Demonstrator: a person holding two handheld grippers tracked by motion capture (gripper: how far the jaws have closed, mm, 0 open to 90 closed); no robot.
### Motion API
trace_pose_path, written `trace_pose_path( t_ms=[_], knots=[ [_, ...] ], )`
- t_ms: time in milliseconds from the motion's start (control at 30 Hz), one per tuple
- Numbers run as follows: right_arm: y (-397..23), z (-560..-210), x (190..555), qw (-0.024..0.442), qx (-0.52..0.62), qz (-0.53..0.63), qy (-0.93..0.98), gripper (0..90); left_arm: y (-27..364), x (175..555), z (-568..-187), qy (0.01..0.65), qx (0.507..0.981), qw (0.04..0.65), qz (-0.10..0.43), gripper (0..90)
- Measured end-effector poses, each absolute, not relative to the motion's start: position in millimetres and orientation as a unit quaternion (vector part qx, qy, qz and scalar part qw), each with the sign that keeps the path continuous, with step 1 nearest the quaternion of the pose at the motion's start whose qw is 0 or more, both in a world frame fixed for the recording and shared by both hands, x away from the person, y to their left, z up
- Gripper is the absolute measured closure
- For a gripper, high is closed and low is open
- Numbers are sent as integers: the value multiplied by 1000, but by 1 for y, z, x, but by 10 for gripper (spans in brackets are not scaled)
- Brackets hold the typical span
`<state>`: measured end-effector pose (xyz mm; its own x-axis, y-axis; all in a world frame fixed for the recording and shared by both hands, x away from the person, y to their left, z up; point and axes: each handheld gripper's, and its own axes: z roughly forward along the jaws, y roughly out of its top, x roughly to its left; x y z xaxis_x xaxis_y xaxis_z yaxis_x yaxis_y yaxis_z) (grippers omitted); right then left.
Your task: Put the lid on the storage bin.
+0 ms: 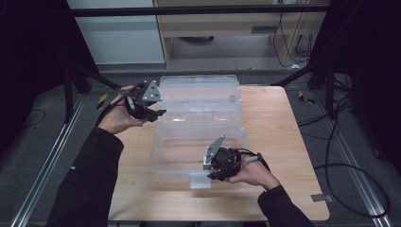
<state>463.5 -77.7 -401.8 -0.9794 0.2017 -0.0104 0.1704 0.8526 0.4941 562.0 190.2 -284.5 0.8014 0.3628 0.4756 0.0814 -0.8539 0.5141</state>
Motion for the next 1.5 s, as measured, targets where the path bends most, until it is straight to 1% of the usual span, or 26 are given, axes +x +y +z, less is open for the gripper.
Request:
trace_pose_path(
  t_ms=[667, 767, 1033, 1267, 1367, 1433, 1500],
  knots=[
    [-78, -401, 464, 28, 96, 251, 963, 720, 168, 582, -296, 81, 931, 193, 301, 525],
    [-77, -401, 464, 27, 96, 251, 963, 720, 163, 583, -299, 75, 934, 177, 302, 535],
    [-78, -402, 464, 29, 96, 252, 963, 720, 153, 586, -306, 61, 939, 156, 300, 595],
    [-78, -401, 464, 29, 95, 250, 963, 720, 150, 587, -311, 55, 943, 142, 295, 629],
    [-77, -401, 464, 30, 96, 249, 963, 720, 148, 588, -314, 51, 945, 130, 295, 657],
    [-77, -401, 464, 30, 97, 249, 963, 720, 146, 588, -316, 51, 946, 125, 294, 700],
    [-77, -401, 463, 30, 97, 248, 963, 720, 145, 589, -317, 49, 946, 125, 294, 715]
  ],
)
